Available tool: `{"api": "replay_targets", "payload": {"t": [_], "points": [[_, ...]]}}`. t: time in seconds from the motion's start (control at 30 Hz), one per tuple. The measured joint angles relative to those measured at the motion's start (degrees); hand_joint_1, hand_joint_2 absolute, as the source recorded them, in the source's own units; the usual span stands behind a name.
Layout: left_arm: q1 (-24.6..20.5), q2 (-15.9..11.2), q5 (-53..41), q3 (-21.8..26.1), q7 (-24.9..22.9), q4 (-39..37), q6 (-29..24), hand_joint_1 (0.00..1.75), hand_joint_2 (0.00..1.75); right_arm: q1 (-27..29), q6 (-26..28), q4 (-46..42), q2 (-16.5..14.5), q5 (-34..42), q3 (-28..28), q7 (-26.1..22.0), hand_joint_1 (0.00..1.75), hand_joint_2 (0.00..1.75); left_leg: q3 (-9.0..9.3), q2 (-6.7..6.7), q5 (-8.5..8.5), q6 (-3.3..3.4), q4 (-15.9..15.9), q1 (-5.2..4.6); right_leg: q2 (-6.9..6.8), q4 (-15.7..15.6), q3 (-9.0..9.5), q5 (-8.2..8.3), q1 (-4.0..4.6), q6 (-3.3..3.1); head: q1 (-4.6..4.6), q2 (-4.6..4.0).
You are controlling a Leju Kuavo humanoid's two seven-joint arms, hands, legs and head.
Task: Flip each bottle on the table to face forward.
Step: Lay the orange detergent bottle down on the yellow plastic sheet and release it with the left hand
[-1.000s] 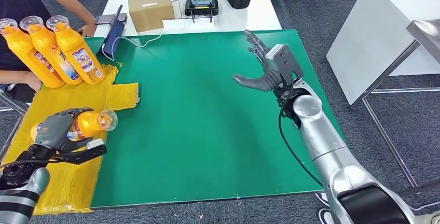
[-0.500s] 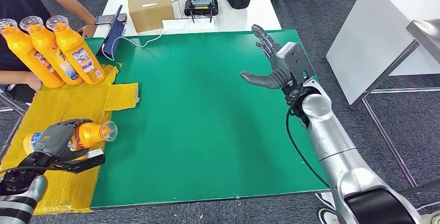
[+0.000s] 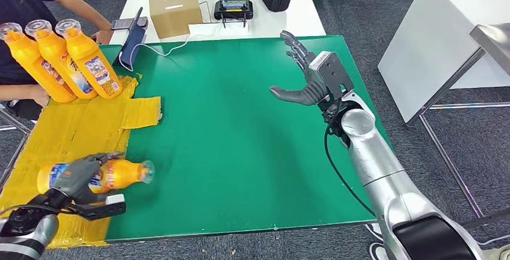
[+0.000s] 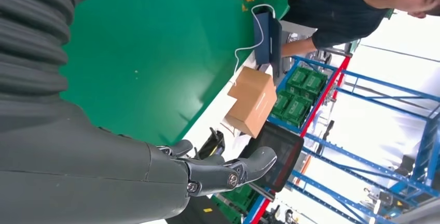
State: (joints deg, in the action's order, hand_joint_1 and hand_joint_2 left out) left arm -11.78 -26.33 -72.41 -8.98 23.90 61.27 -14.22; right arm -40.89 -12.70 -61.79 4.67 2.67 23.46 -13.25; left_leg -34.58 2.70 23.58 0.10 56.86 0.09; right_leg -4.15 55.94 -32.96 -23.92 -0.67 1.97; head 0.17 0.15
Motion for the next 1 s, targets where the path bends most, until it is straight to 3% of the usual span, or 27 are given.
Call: {"api": "replay_targets", "payload": {"t": [0.43, 0.57, 0.7, 0.83, 1.0], "points": [[4.72, 2.52, 8.94, -0.88, 4.63, 4.71, -1.51, 0.0, 0.0, -0.44, 0.37, 2.42, -1.49, -0.9, 2.06, -0.23, 0.0, 1.75, 0.0, -0.03, -0.01, 0.01, 0.01, -0.01, -0.01, -0.01, -0.02, 0.0, -0.03, 0.01, -0.02, 0.0], [5.18, 5.42, 14.14, 0.65, 5.21, 5.63, -1.11, 0.0, 0.0, 0.01, 0.83, 2.91, -1.93, -1.63, 2.54, -0.4, 0.0, 1.75, -0.02, -0.03, -0.01, 0.01, 0.01, -0.01, -0.01, -0.01, -0.04, 0.01, -0.03, 0.01, -0.01, 0.0], [4.93, 8.61, 22.5, 2.97, 7.27, 6.19, 1.26, 0.0, 0.0, 0.92, 2.19, 3.1, -2.33, -4.07, 3.16, -1.17, 0.0, 0.0, -0.03, -0.01, -0.01, 0.02, 0.04, -0.01, -0.01, -0.02, -0.08, 0.02, -0.04, 0.02, -0.02, 0.0], [2.88, 14.47, 42.57, 8.83, 11.41, 8.82, 9.0, 0.0, 0.0, 3.44, 6.36, 2.73, -4.03, -11.28, 4.16, -4.22, 0.0, 0.0, -0.06, -0.04, -0.01, 0.02, 0.05, -0.01, -0.04, -0.02, -0.09, 0.02, 0.0, 0.02, 0.0, 0.0], [0.65, 20.08, 51.66, 14.25, 11.11, 13.49, 14.27, 0.0, 0.0, 8.71, 11.7, -0.28, -7.38, -14.65, 4.33, -8.13, 0.0, 0.0, -0.08, -0.02, -0.01, 0.01, 0.04, 0.01, -0.03, -0.01, -0.13, 0.0, 0.04, 0.01, -0.02, 0.0]]}}
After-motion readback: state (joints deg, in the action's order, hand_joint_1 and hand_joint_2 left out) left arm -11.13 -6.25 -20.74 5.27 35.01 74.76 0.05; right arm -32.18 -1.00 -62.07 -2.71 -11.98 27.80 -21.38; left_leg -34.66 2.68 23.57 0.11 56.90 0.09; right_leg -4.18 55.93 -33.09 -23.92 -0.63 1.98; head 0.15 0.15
